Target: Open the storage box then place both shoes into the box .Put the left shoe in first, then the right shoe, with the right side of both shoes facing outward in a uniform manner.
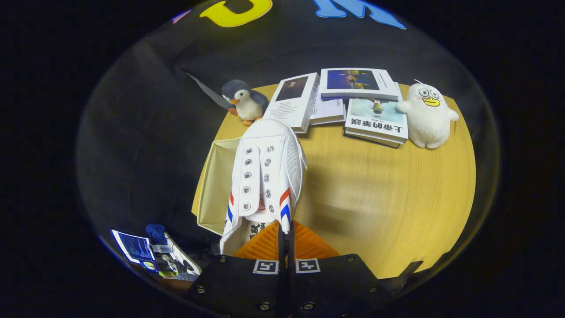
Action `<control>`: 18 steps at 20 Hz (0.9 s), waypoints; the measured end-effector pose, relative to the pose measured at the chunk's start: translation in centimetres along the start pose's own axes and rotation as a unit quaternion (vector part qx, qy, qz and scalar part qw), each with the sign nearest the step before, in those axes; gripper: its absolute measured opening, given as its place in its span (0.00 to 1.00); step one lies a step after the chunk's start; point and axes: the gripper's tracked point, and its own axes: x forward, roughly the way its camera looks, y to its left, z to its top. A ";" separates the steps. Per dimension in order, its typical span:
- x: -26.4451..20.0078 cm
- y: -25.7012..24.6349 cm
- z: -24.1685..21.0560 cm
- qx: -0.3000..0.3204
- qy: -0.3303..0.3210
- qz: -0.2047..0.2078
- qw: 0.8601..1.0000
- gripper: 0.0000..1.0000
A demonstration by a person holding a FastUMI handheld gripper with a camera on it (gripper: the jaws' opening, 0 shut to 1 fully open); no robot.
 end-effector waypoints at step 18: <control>9.9 8.5 0.7 -0.077 0.077 -0.027 0.994 0.00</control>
